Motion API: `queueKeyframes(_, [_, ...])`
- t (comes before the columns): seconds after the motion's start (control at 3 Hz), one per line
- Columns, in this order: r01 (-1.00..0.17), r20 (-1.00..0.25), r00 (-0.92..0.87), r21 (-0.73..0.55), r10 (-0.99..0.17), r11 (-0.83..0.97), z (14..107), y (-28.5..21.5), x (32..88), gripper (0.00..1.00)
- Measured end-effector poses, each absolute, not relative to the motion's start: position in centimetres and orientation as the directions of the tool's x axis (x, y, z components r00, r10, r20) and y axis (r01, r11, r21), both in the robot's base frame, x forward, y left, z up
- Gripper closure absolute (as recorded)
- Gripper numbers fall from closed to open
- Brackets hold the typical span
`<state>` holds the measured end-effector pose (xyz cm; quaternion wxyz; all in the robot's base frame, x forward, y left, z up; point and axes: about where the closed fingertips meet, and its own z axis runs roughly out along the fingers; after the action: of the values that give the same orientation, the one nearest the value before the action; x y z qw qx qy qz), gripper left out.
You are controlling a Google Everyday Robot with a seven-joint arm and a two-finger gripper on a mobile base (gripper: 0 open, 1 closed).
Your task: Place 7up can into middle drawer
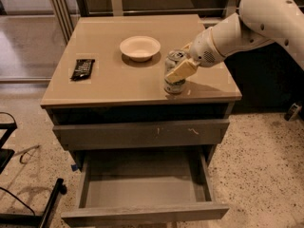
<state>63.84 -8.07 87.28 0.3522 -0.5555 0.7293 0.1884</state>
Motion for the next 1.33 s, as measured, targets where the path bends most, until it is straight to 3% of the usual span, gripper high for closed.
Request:
queueKeyframes(0.33, [-0.951,-0.724,-0.110,-0.122,-0.681,0.284,88.3,-8.0,61.7,1.00])
queueKeyframes(1.0, [-0.959,-0.727,-0.091,-0.121,-0.681,0.257,92.0,-8.2,53.5,1.00])
queueKeyframes(1.33, [-0.962,-0.719,-0.087,-0.120,-0.689,0.247,91.2,-8.0,53.4,1.00])
